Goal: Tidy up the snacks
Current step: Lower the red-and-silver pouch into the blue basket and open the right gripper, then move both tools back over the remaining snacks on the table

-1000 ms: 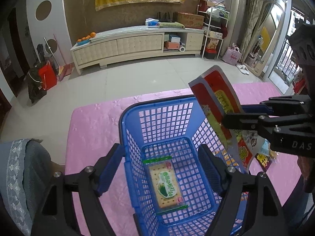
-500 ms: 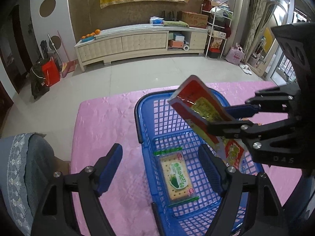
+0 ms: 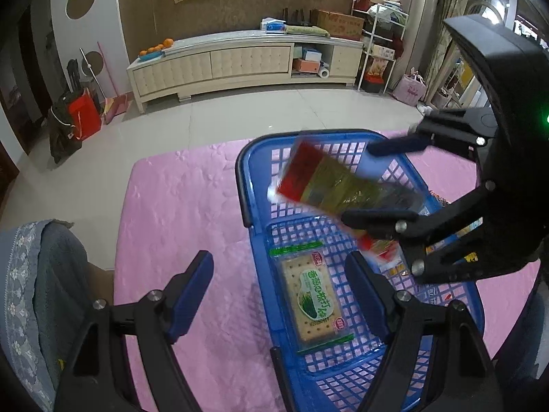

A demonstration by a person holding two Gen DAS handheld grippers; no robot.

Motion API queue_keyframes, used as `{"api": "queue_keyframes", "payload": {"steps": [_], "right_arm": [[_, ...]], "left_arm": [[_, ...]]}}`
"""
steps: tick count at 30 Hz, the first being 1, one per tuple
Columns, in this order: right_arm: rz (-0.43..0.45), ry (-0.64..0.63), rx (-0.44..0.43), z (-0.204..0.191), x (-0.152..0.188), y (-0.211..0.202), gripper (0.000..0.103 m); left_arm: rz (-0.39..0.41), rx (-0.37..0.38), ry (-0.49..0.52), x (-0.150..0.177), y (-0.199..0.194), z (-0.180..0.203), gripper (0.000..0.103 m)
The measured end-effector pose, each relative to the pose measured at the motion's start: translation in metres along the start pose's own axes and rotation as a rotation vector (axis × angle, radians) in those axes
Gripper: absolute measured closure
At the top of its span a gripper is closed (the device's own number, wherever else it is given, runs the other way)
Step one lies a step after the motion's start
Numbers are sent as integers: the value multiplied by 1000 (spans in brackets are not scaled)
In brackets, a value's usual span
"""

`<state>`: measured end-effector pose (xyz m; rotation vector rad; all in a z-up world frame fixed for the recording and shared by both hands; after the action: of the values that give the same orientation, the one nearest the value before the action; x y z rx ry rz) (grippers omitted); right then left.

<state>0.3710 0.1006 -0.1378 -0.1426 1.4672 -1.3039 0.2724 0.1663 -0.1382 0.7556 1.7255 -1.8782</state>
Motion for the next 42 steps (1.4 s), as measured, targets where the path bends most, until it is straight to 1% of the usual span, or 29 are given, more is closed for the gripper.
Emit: {"api": "queue_keyframes", "payload": {"steps": [3,10,13,16,24,29,34,39,42], "right_arm": [[5,16,22,2,3,-5,17],[32,90,32,4,9,-37,16],[31,117,28,0,14,-53,16],[37,135,38,0,19,-68,16],[66,182,68,0,42,-119,16],[69,222,88,6,68,-146,16],[64,281,94,14,105,-166,16],[52,345,107,22,150,-183,16],[57,405,114,28,176,-192,16]], "left_arm": [[-5,1,2,4,-3,3,25],[31,19,12,4,-23,20,25],[52,1,29,2,-32,29,25],[63,1,40,1,-43,38,25],[105,25,96,-2,-76,78,25],[113,47,125,5,-89,104,25],[111,77,150,17,-94,135,25],[104,116,222,34,-90,173,25],[100,154,269,46,-86,198,25]]}}
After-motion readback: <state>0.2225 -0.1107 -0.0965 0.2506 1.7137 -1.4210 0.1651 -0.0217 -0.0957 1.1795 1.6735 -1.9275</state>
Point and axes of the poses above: each gripper's, at about its wrist camera, not at the fingertips, and y roughly the way its jaws point, z to its right, x to its underside, the point moved 8 cm from there along y, roughly the way its jaws point, and after that the axes turned 7 degrees about z, right-handed, at the moved point
